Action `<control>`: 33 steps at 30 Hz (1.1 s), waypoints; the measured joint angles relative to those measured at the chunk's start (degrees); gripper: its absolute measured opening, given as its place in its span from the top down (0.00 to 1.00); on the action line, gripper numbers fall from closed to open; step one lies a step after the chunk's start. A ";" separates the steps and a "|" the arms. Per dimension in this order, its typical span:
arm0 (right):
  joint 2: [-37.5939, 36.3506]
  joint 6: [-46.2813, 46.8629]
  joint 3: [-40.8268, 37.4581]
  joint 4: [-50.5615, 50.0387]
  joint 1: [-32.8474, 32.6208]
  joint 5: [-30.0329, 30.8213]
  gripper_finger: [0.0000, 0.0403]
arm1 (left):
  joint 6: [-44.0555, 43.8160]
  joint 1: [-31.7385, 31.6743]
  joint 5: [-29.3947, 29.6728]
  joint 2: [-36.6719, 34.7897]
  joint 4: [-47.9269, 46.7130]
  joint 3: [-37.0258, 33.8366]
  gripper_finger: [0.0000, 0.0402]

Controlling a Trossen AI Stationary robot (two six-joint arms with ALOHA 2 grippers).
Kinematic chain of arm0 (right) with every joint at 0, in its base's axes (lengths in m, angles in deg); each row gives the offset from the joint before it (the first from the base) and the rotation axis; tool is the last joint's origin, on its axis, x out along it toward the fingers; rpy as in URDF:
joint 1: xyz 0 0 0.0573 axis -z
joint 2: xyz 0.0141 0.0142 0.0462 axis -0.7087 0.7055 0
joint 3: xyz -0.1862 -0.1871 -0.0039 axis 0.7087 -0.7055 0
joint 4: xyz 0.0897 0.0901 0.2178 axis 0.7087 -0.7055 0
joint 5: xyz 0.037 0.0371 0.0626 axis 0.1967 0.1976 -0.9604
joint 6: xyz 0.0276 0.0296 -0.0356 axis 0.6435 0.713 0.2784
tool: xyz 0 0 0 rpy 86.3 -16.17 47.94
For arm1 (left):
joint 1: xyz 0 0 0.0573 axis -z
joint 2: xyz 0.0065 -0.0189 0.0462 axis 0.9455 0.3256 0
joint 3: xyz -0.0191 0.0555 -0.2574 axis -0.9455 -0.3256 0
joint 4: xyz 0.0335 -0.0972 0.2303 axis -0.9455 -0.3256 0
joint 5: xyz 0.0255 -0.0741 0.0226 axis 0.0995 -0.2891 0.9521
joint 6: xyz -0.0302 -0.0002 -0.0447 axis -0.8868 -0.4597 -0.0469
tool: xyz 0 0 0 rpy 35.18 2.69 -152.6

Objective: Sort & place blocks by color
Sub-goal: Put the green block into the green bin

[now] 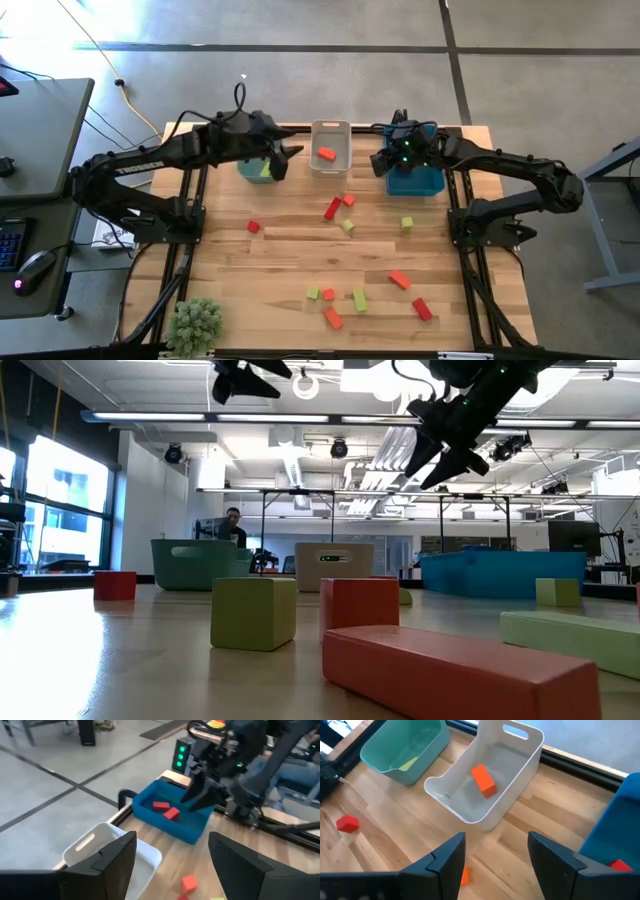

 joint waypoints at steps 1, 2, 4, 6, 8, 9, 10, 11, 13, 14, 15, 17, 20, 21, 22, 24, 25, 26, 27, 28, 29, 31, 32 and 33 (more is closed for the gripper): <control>0.01 -0.58 0.00 -0.01 0.02 0.31 0.50 | 0.00 0.69 -0.10 0.00 -0.42 0.31 0.41; 0.02 -1.22 0.00 -0.02 0.02 0.62 0.50 | 0.26 1.52 -0.12 0.00 -1.06 0.55 0.41; 0.02 -2.31 0.00 -0.03 0.02 1.16 0.50 | 1.47 3.46 -0.11 0.02 -1.72 0.60 0.41; 0.02 -3.17 0.00 -0.04 0.02 1.45 0.50 | 2.33 5.66 -0.14 0.02 -1.67 0.60 0.41; 0.02 -3.12 0.00 -0.06 0.02 1.45 0.50 | 2.56 7.77 -0.11 0.02 -1.57 0.60 0.41; 0.02 -3.12 0.00 -0.07 0.02 1.42 0.50 | 2.56 8.75 -0.10 0.02 -1.60 0.60 0.41; 0.02 -3.12 0.00 -0.07 0.00 1.28 0.50 | 2.56 9.70 -0.10 0.02 -1.58 0.60 0.41; 0.02 -3.10 0.00 -0.07 0.02 0.97 0.50 | 2.58 10.65 -0.08 0.02 -1.58 0.60 0.41; 0.02 -1.82 0.00 -0.07 0.02 0.78 0.50 | 2.58 12.54 -0.02 0.02 -1.67 0.60 0.41; 0.02 -1.09 0.00 -0.07 0.00 0.75 0.50 | 2.58 13.48 0.04 0.02 -1.79 0.60 0.41; 0.02 -0.46 0.00 -0.09 0.01 0.74 0.50 | 2.82 14.47 0.09 0.02 -1.90 0.60 0.41; 0.02 -0.30 0.00 -0.09 0.01 0.72 0.50 | 3.61 16.64 0.06 0.06 -2.16 0.60 0.41; 0.04 -0.28 0.00 -0.09 0.01 0.72 0.50 | 4.52 20.07 0.07 0.99 -2.26 0.60 0.41; 0.04 -0.28 0.00 -0.09 0.01 0.72 0.50 | 4.55 21.17 0.05 1.41 -2.41 0.57 0.41; 0.04 -0.21 0.00 -0.09 0.00 0.72 0.50 | 4.54 22.28 0.06 1.95 -2.27 0.56 0.41; 0.04 0.21 0.00 -0.12 0.01 0.72 0.50 | 4.54 24.45 0.07 3.33 -1.95 0.58 0.41; 0.04 0.86 0.00 -0.17 0.00 0.70 0.50 | 4.53 25.60 0.07 4.25 -1.98 0.58 0.41; 0.04 1.10 0.00 -0.17 0.01 0.68 0.50 | 4.57 26.67 0.06 5.23 -1.98 0.56 0.41; 0.04 1.23 0.00 -0.17 0.01 0.59 0.50 | 4.69 27.64 0.07 6.34 -1.97 0.56 0.41; 0.04 1.23 0.00 -0.20 0.01 0.55 0.50 | 4.97 28.56 0.05 7.49 -1.85 0.58 0.41; 0.04 1.23 0.00 -0.20 0.00 0.53 0.50 | 5.15 29.39 0.07 8.58 -1.98 0.56 0.41; 0.04 1.23 0.00 -0.22 -0.02 0.29 0.50 | 5.01 31.06 0.47 10.82 -1.71 0.56 0.41; 0.04 1.23 0.00 -0.22 -0.02 0.01 0.50 | 5.00 31.89 0.98 12.06 -1.38 0.56 0.41; 0.04 1.21 0.00 -0.22 -0.02 -0.19 0.50 | 4.99 32.70 1.42 13.19 -1.37 0.56 0.41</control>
